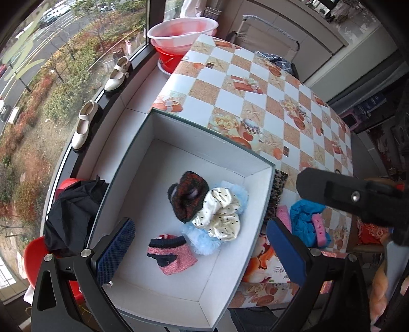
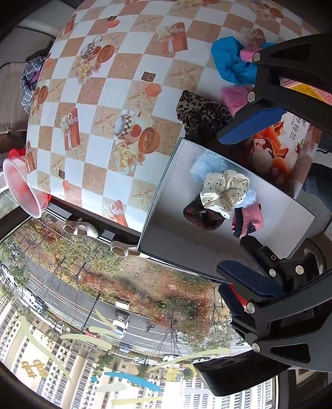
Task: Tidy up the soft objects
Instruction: 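Grasp the blue cloth with the left tool while the right tool grasps a pink sponge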
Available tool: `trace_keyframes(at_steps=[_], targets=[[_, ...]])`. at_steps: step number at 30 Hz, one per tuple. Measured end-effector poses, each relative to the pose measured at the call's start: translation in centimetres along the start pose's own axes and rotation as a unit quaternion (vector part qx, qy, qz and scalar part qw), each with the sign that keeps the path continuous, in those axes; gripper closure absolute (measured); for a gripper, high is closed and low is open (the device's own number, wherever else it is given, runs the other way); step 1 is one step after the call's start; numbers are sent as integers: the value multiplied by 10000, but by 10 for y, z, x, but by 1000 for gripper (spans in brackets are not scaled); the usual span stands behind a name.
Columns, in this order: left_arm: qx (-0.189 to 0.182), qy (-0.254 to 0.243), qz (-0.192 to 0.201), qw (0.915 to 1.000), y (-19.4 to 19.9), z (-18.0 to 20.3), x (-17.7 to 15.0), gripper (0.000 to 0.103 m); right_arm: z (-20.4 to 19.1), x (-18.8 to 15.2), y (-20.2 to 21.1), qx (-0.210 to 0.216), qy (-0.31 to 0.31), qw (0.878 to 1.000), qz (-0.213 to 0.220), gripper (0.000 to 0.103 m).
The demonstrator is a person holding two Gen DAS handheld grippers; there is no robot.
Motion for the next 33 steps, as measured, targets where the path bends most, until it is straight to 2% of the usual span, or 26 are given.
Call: trace_keyframes(at_steps=[4, 7, 12, 17, 21, 28, 33], targets=[[-132, -412, -10, 9991, 12, 30, -7, 1, 23, -9, 30, 195, -424, 9989, 95, 10], [-236, -650, -48, 9976, 14, 51, -10, 1, 47, -18, 52, 165, -666, 9975, 184, 10], [-411, -942, -222, 9945, 7, 85, -14, 1, 99, -34, 82, -159, -1028, 9942, 289, 10], [-682, -1026, -498, 9911, -6, 113, -18, 1, 156, -47, 87, -485, -1415, 9886, 150, 10], [-691, -1140, -760, 9882, -24, 137, -19, 0, 194, -54, 72, -638, -1534, 9859, -181, 10], [-362, -1074, -1358, 9842, -78, 163, -17, 1, 238, -61, 9, -689, -1374, 9814, -1153, 10], [-16, -1037, -1647, 9809, -112, 171, -15, 1, 254, -64, -33, -179, -1439, 9740, -1742, 10]])
Point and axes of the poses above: each gripper's, at about its wrist camera, not at the fingertips, and y roughly against the way its jaws point, z to its right, x to its top, the point moved 3 cm from there along -y, roughly the way its jaws point
